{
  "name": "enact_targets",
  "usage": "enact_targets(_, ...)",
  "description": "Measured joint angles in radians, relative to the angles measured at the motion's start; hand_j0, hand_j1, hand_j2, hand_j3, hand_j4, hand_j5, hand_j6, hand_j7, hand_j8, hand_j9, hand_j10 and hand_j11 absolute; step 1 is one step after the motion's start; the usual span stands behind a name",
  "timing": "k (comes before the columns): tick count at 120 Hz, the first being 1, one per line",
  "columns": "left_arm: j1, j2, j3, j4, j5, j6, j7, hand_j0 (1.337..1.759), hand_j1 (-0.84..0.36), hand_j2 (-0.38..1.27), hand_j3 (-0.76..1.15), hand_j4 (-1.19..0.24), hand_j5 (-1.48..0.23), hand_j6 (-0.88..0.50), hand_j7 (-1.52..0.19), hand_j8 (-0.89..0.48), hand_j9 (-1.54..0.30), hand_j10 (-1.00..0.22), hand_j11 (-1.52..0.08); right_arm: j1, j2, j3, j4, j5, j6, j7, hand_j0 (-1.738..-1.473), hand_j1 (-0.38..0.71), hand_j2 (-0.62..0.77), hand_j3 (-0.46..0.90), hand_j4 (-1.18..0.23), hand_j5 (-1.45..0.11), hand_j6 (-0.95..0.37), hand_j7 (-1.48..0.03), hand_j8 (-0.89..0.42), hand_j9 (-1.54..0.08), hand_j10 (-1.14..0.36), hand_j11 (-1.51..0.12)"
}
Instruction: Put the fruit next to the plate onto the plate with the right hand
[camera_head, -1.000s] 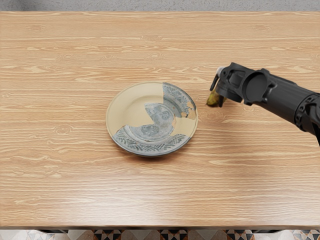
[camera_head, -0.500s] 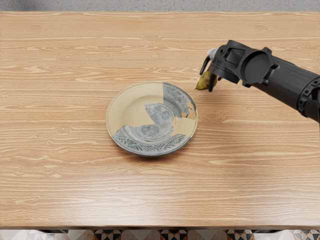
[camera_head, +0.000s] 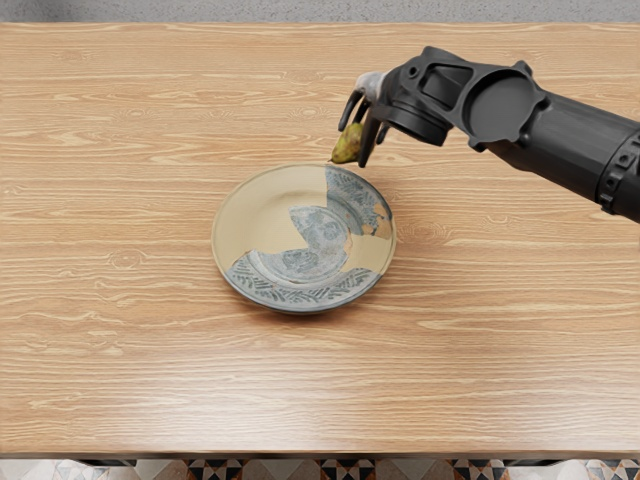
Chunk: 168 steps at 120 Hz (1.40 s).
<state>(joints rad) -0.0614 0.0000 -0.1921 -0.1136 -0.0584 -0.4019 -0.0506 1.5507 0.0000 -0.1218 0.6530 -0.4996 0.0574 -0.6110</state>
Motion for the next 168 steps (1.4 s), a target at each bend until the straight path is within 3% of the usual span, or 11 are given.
enact_targets(75, 0.0, 0.0, 0.0, 0.0, 0.0, 0.0, 0.0, 1.658, 0.33, 0.0, 0.0, -0.01, -0.02, -0.01, -0.02, -0.01, -0.02, -0.01, -0.02, -0.005, 0.0, 0.047, 0.106, 0.026, -0.007, 0.0, -1.654, 0.22, 0.31, 0.0, -0.76, -1.0, -0.49, -0.99, -0.49, -1.01, -0.75, -1.01)
enact_targets(125, 0.002, 0.0, 0.0, 0.0, 0.0, 0.0, 0.0, 1.658, 0.33, 0.0, 0.0, -0.01, -0.02, -0.01, -0.02, -0.01, -0.02, -0.01, -0.02, -0.004, 0.0, 0.087, 0.218, 0.04, -0.021, 0.0, -1.654, 0.21, 0.31, 0.0, -0.77, -1.03, -0.48, -1.01, -0.48, -1.04, -0.77, -1.04)
enact_targets(145, 0.002, 0.0, 0.0, 0.0, 0.0, 0.0, 0.0, 1.658, 0.33, 0.0, 0.0, -0.01, -0.02, -0.01, -0.02, -0.01, -0.02, -0.01, -0.02, -0.005, 0.0, 0.095, 0.235, 0.047, -0.031, 0.0, -1.656, -0.08, 0.14, 0.0, -0.36, -0.48, -0.23, -0.48, -0.23, -0.49, -0.36, -0.49)
enact_targets(168, 0.002, 0.0, 0.0, 0.0, 0.0, 0.0, 0.0, 1.658, 0.33, 0.0, 0.0, -0.01, -0.02, -0.01, -0.02, -0.01, -0.02, -0.01, -0.02, -0.025, 0.0, 0.111, 0.281, 0.069, -0.068, 0.0, -1.657, -0.24, 0.06, 0.0, -0.14, -0.19, -0.09, -0.19, -0.09, -0.19, -0.14, -0.19)
